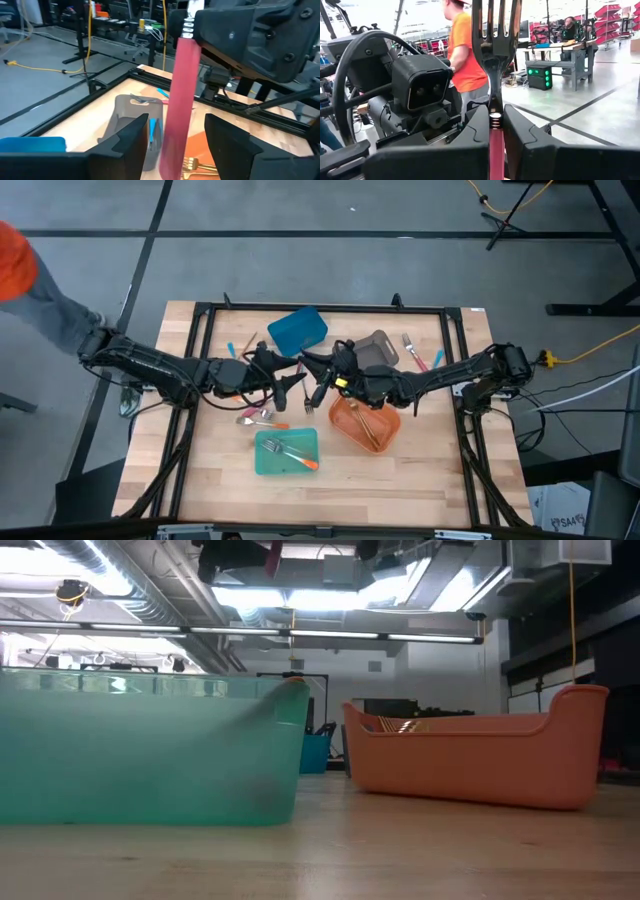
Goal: Sort silverware by color (type)
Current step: Put the pink fork into the blue bin
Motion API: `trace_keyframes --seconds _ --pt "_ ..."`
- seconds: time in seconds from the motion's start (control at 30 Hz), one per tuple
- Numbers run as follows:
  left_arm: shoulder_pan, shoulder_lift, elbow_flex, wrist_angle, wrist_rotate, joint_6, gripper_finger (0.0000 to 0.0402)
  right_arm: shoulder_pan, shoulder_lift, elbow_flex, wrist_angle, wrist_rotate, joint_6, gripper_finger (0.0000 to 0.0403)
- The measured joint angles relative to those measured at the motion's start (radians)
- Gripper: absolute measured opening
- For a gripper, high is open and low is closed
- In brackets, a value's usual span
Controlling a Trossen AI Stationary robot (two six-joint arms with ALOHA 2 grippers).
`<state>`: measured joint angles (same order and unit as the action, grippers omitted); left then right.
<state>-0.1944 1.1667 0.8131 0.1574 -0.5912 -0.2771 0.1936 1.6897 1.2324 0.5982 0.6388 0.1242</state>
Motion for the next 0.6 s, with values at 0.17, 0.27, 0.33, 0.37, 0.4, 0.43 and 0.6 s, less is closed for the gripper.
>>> trace_keyframes --seconds 0.17,0.27,0.33,0.37,0.4,0.43,0.6 --pt "0.000 0.000 0.000 0.000 -0.024 0.000 0.0159 0.000 0.000 0.000 0.001 0.014 0.006 0.0012" --pt "0.003 0.000 0.000 0.000 -0.028 0.000 0.0144 0.000 0.000 0.000 0.001 0.024 0.027 0.0012" --pt "0.009 0.000 0.000 -0.001 -0.027 0.001 0.0135 0.000 0.000 0.000 0.001 0.025 0.030 0.0012" --pt "0.013 0.000 0.000 -0.004 -0.027 0.001 0.0131 0.000 0.000 0.000 0.002 0.027 0.030 0.0012" --pt "0.017 0.000 0.000 -0.005 -0.026 0.001 0.0128 0.000 0.000 0.000 0.003 0.027 0.030 0.0012" --pt "0.022 0.000 0.000 -0.006 -0.026 0.001 0.0126 0.000 0.000 0.000 0.003 0.027 0.030 0.0012" --pt "0.027 0.000 0.000 -0.006 -0.022 0.002 0.0122 0.001 0.000 0.000 0.005 0.028 0.055 0.0012"
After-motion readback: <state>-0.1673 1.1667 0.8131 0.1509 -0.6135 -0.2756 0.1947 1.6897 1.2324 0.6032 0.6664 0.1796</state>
